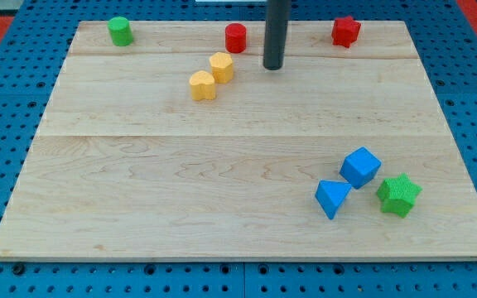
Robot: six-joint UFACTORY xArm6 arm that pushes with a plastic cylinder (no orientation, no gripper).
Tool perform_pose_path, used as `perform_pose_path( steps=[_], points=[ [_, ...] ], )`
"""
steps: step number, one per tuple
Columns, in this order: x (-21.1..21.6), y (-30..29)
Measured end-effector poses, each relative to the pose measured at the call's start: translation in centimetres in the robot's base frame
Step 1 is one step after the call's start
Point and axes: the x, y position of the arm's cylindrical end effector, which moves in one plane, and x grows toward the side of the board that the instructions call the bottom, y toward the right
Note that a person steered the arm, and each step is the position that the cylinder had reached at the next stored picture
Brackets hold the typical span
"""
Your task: Drag the the yellow hexagon towards the center left
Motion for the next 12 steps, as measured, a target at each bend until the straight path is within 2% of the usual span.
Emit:
perform_pose_path(
  steps=[2, 4, 5, 6, 7, 8, 10, 11, 12],
  points=[
    [0.0, -5.8],
    [5.6, -23.6],
    [-0.2, -20.1],
    [-1.1, -28.8],
    [1.9, -31.4],
    [5.4, -31.4],
    [4.1, -31.3],
    [6.3, -28.7],
    [9.5, -28.7]
  ],
)
